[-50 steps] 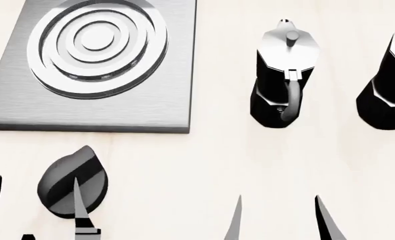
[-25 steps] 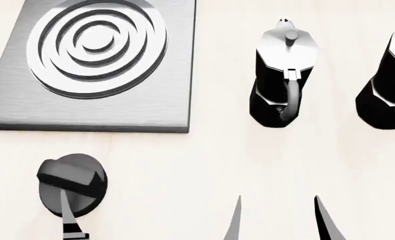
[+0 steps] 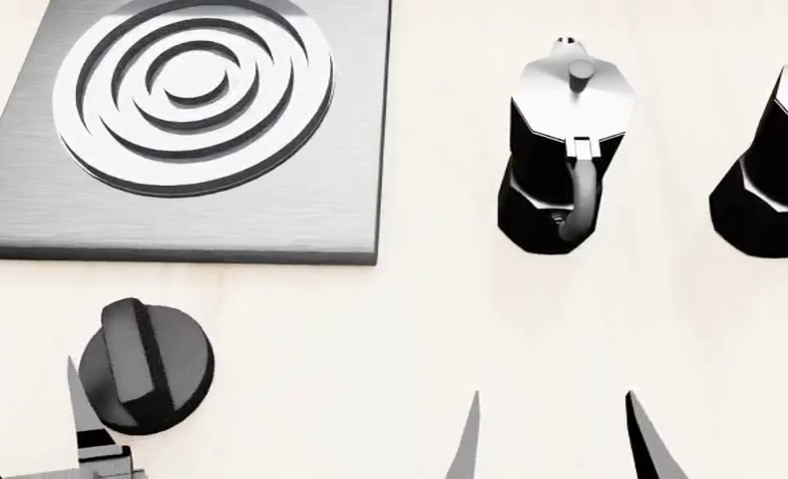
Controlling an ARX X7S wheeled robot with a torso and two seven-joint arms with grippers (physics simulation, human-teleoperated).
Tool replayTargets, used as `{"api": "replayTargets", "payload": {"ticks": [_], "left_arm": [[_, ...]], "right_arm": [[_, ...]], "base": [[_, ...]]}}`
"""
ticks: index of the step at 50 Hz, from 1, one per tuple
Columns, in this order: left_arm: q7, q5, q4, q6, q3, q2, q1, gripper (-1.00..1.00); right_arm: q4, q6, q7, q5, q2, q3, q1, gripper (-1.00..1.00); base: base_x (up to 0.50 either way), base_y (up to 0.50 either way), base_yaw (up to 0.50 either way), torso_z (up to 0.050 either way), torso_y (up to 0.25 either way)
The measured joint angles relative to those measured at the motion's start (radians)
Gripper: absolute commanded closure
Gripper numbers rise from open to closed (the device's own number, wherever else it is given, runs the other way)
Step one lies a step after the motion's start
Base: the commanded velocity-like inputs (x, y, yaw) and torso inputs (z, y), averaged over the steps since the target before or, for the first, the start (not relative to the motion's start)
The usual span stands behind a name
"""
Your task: Turn off the stove.
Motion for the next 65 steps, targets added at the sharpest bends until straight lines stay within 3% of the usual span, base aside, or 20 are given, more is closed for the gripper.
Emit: {"api": "replayTargets", "payload": {"ticks": [19, 44, 65], "left_arm": [[0.002, -0.027, -0.030, 0.025, -0.011, -0.010, -0.017, -1.00], [-0.002, -0.017, 0.404, -0.148, -0.071, -0.120, 0.094, -1.00], [0.130, -0.171, 0.505, -0.130, -0.034, -0.168, 0.120, -1.00]], "right_arm": [[-0.001, -0.002, 0.003, 0.003, 0.004, -0.004, 0.001, -1.00], [0.007, -0.005, 0.002, 0.005, 0.007, -0.014, 0.005, -1.00], [0.049, -0.054, -0.008, 0.004, 0.004, -0.019, 0.009, -1.00]], "base": [[0.00, 0.00, 0.00, -0.001, -0.002], [0.00, 0.00, 0.00, 0.000, 0.000], [0.00, 0.00, 0.00, 0.000, 0.000]]}}
